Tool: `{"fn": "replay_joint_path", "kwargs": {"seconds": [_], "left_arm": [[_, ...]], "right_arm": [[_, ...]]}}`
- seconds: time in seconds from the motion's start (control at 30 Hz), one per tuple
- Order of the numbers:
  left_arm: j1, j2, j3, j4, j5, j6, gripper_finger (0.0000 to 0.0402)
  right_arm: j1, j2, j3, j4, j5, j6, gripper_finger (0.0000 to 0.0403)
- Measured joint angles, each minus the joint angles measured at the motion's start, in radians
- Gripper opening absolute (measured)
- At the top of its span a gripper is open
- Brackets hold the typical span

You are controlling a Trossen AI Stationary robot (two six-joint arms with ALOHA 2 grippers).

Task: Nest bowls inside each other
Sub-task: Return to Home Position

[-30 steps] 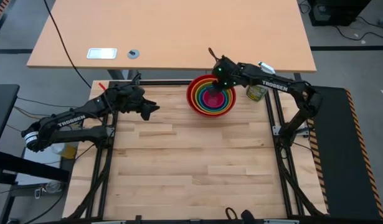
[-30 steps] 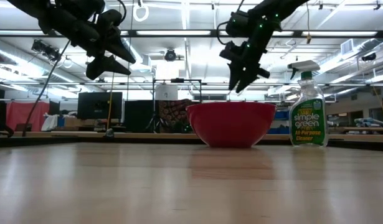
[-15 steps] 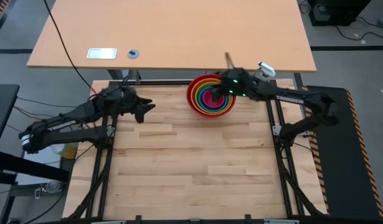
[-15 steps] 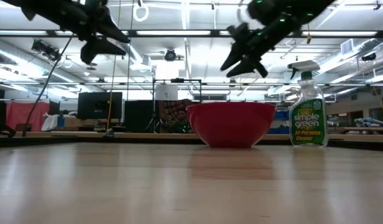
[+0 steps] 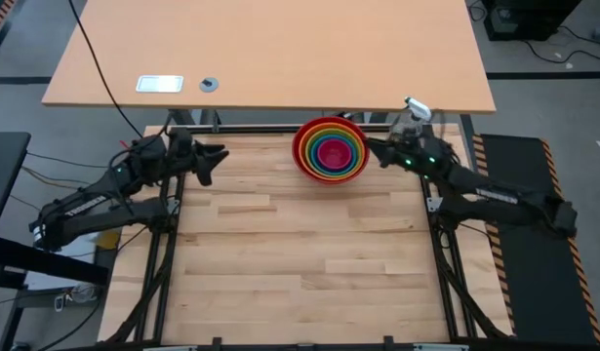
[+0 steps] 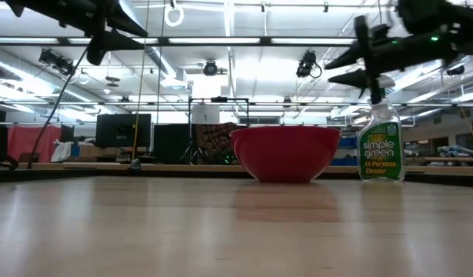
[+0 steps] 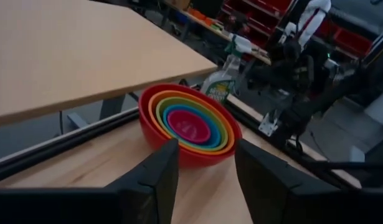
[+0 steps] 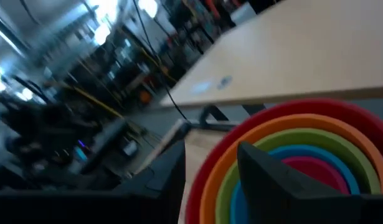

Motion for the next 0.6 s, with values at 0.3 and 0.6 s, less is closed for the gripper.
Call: {"fn": "replay_joint_path", "kwargs": {"seconds": [0.3,0.6], "left_arm": [[-0.012,-0.027,-0.099,0.105,0.015,-0.119,0.0141],[-0.032,-0.151,-0.354,0.268,0.014,-0.332,0.0141]], "right_arm": [[-0.002,-0.369,-0.194,0.037,0.043,0.047,0.0152],[-0.002,-0.629,-0.243,-0.092,0.024,0.079,0.0152]]}}
